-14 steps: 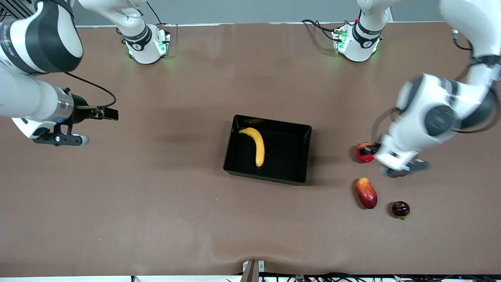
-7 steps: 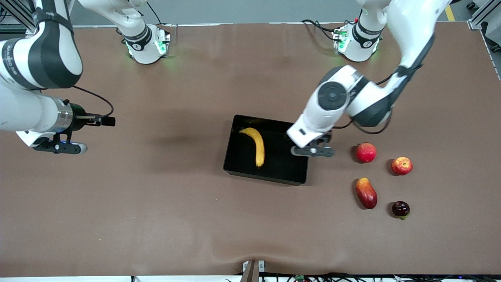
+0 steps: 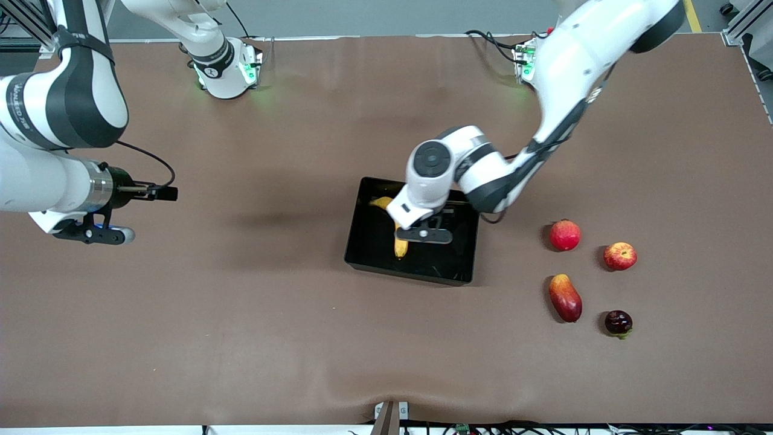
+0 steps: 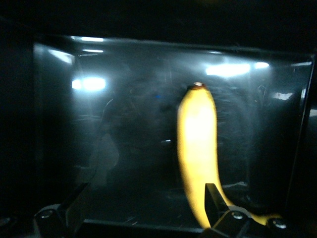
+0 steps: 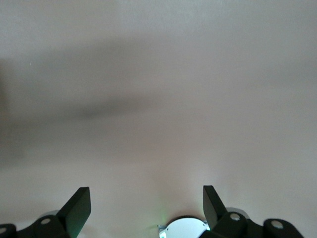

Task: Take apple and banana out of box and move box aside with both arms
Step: 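Grasp the banana with the left gripper while the right gripper approaches, then carry the banana beside the fruits while the right gripper grips the tray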

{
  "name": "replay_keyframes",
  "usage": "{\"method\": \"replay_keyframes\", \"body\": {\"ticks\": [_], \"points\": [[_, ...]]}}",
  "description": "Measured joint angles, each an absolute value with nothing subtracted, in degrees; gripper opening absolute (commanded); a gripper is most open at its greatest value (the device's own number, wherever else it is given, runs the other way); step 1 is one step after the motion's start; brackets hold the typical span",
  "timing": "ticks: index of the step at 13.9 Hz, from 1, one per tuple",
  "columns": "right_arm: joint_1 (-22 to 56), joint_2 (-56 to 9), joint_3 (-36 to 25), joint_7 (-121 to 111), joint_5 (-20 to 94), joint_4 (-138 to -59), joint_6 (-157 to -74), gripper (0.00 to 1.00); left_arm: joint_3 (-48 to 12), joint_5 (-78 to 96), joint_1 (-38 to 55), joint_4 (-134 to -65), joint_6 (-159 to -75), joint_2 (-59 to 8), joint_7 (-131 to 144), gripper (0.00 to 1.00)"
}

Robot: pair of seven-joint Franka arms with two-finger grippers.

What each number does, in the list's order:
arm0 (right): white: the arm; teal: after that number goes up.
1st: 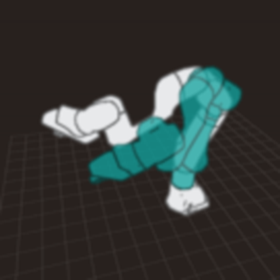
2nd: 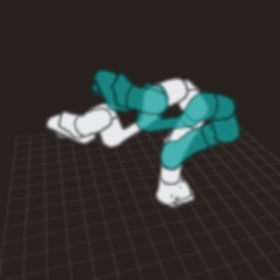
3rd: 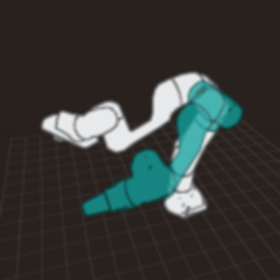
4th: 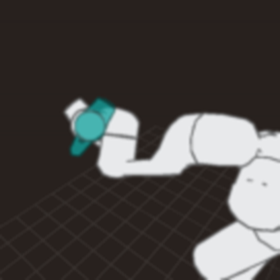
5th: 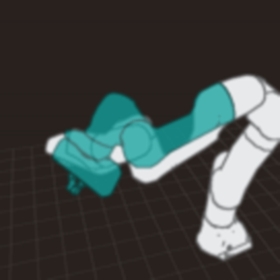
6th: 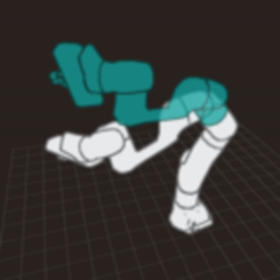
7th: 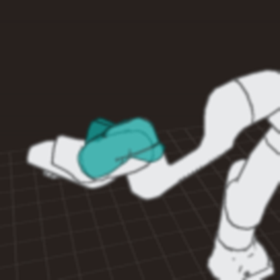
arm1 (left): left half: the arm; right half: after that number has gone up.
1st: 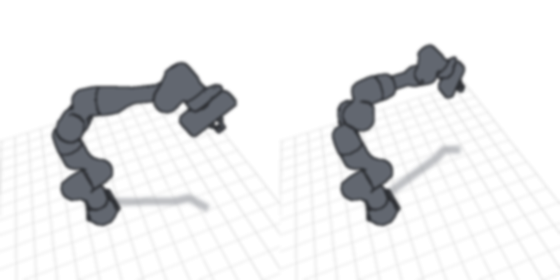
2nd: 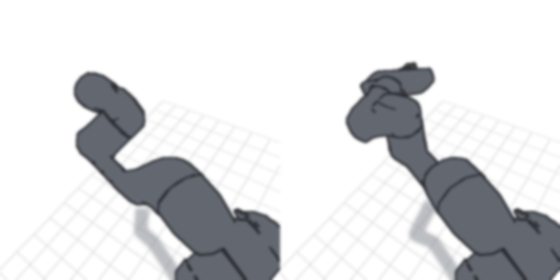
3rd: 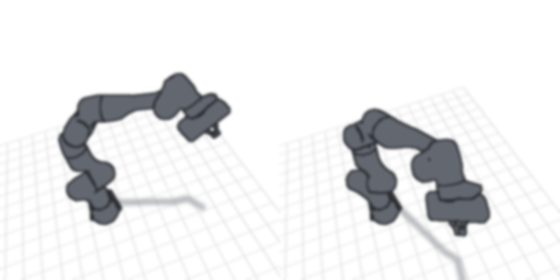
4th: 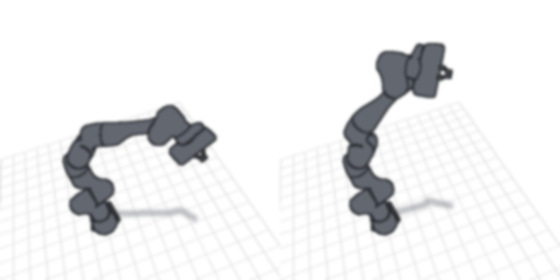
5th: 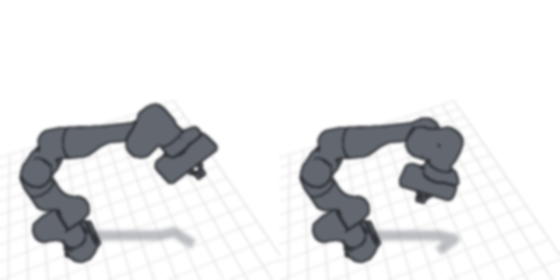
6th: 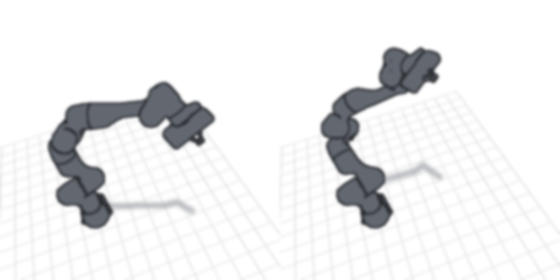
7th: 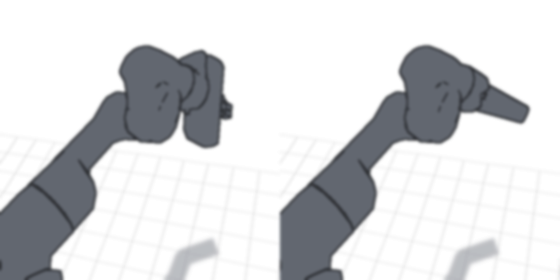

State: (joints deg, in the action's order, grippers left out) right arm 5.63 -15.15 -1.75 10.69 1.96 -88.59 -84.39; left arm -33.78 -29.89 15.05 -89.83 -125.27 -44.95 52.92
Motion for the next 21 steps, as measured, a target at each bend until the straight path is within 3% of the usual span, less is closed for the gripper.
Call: {"method": "replay_keyframes", "body": {"ticks": [4,6,8,9,15,21], "points": [[6.06,-17.18,-1.39,10.68,2.1,-86.73,-85.95,1.0,-29.97,-30.18,20.57,-86.69,-130.78,-50.58,54.33,1.0],[7.5,-18.34,-1.09,10.69,2.27,-86.65,-88.44,1.0,-29.69,-30.59,20.62,-86.59,-132.09,-51.78,54.32,0.68],[10.5,-19.55,-0.88,10.79,2.61,-86.59,-91.15,1.0,-29.33,-30.73,20.77,-86.52,-132.21,-52.07,54.29,0.17],[12.1,-20.24,-0.8,10.81,3.36,-86.56,-92.46,1.0,-29.35,-30.73,20.98,-86.26,-132.21,-52.03,54.3,0.0],[19.0,-24.68,-0.63,10.78,8.71,-86.51,-97.51,1.0,-29.22,-30.85,21.52,-84.49,-131.15,-50.69,54.35,0.0],[25.71,-27.76,-0.64,13.63,8.72,-86.58,-103.74,1.0,-29.23,-29.28,16.12,-82.76,-122.98,-36.77,53.08,0.0]]}}
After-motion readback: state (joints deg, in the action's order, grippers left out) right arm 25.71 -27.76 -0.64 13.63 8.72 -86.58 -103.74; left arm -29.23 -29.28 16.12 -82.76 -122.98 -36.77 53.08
